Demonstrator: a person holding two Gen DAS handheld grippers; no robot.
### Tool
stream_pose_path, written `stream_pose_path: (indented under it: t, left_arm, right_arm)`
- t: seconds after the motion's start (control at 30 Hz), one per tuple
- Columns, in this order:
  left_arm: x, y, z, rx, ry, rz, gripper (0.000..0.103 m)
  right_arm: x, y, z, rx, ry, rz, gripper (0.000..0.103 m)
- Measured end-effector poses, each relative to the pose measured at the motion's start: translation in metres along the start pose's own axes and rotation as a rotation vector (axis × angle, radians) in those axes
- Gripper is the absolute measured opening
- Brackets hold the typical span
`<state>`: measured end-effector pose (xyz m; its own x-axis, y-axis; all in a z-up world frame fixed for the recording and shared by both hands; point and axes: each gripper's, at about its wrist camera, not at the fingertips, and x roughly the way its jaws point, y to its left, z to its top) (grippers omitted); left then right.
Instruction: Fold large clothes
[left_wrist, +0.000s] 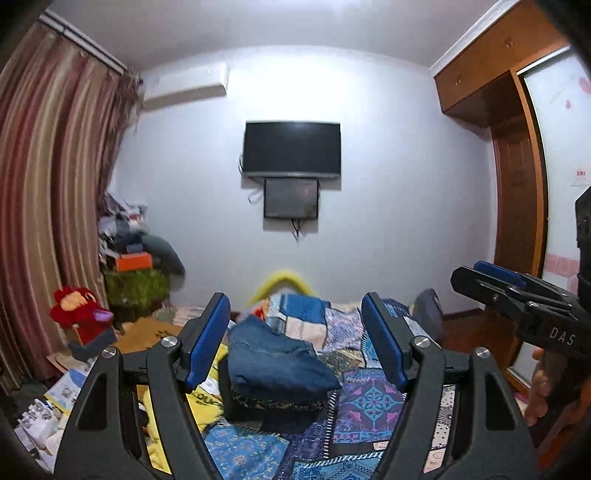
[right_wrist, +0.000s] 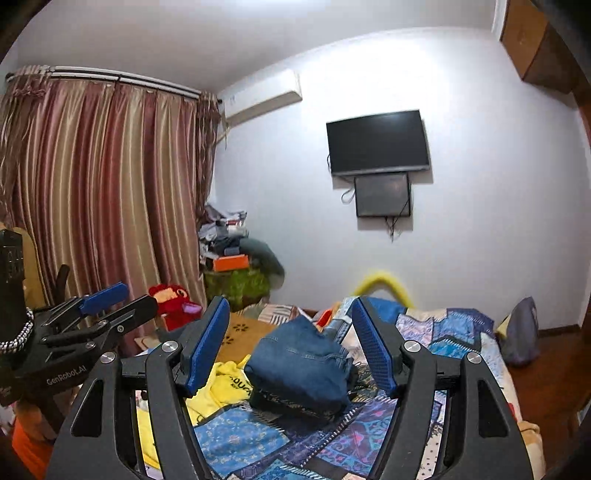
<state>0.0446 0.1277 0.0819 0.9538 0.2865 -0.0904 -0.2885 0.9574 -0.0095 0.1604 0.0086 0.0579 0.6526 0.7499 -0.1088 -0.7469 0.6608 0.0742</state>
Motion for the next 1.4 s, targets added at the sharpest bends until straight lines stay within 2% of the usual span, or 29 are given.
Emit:
stream_pose_path:
  t: [0.07, 0.13, 0.2, 0.23, 0.3, 0.4, 0.5, 1.4]
  left_arm:
    - [-0.016, -0.004, -0.006, 0.003, -0.039, 0.028, 0.074]
    - [-0.025, -0.007, -0.012, -0.006, -0.06, 0.039, 0.081]
    - [-0.033, -0.008, -0.018, -0.01, -0.067, 0.045, 0.089]
    - [-0.036, -0.009, -0.02, -0.011, -0.068, 0.051, 0.092]
    - [-0.039, -0.01, -0.025, -0.02, -0.062, 0.057, 0.102]
    - [-0.041, -0.011, -0.029, -0.039, -0.046, 0.054, 0.102]
    - [-0.043, -0.013, -0.031, -0.039, -0.036, 0.058, 0.102]
    - [-0.027, -0.021, -0.04, -0.035, 0.023, 0.065, 0.103]
  right_arm:
    - [-0.004, 0.003, -0.005, 0.001, -0.008, -0.025, 0.067]
    - [-0.003, 0.002, -0.011, 0.005, -0.015, -0.052, 0.072]
    - [-0.004, 0.002, -0.015, 0.012, -0.023, -0.075, 0.084]
    - [-0.007, 0.002, -0.015, 0.015, -0.027, -0.084, 0.085]
    - [-0.006, 0.003, -0.018, 0.013, -0.029, -0.106, 0.089]
    - [-0.011, 0.003, -0.019, 0.012, -0.04, -0.13, 0.103]
    - [-0.017, 0.005, -0.018, 0.005, -0.057, -0.146, 0.103]
    - [-0.024, 0.002, -0.028, 0.016, 0.002, -0.146, 0.103]
